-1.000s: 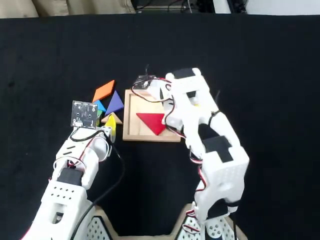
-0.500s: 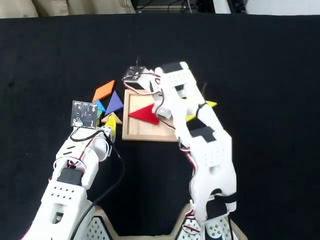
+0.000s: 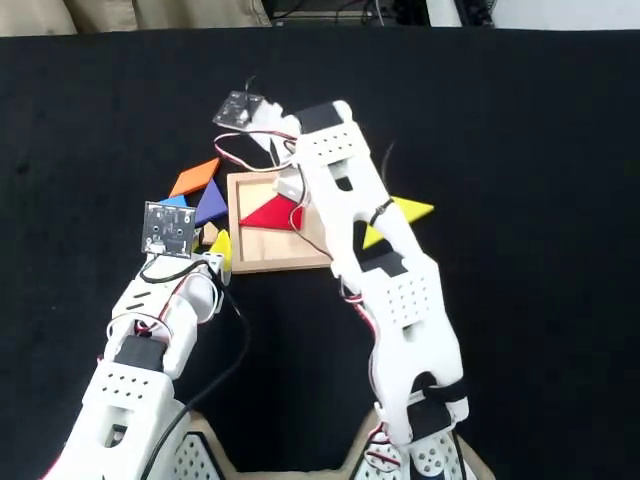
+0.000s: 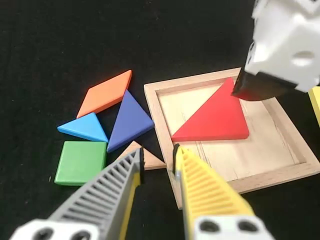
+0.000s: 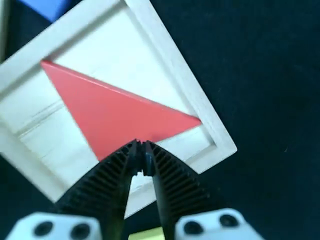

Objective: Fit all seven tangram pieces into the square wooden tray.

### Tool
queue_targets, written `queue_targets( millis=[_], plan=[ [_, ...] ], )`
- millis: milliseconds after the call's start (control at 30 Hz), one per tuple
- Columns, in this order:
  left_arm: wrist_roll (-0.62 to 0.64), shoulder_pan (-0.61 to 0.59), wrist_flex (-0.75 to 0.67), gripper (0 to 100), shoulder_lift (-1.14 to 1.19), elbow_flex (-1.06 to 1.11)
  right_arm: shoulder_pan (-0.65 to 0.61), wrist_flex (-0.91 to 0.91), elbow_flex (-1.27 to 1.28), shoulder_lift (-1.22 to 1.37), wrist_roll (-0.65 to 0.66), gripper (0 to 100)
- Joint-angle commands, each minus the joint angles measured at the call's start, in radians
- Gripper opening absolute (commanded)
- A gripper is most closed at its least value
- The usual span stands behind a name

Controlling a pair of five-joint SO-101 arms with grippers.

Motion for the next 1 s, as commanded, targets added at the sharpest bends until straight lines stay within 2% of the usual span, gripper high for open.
queue_targets(
  millis=[0,300,467,733,967],
  plan=[
    [-0.006,0.005,-0.018,12,-0.015,-0.002,-0.040,0.060,-0.119,-0.042,-0.028,1.1],
    [0.038,-0.073,-0.017,4,-0.017,-0.008,-0.115,-0.098,-0.154,0.091,-0.265,1.1],
    [0.046,-0.094,-0.018,4,-0.017,-0.010,-0.158,-0.104,-0.153,0.153,-0.293,1.1],
    [0.046,-0.096,-0.021,4,-0.017,-0.012,-0.161,0.071,-0.166,0.171,-0.290,1.1],
    [0.046,-0.096,-0.021,4,-0.017,-0.012,-0.133,0.264,-0.363,0.122,-0.295,1.1]
  ],
)
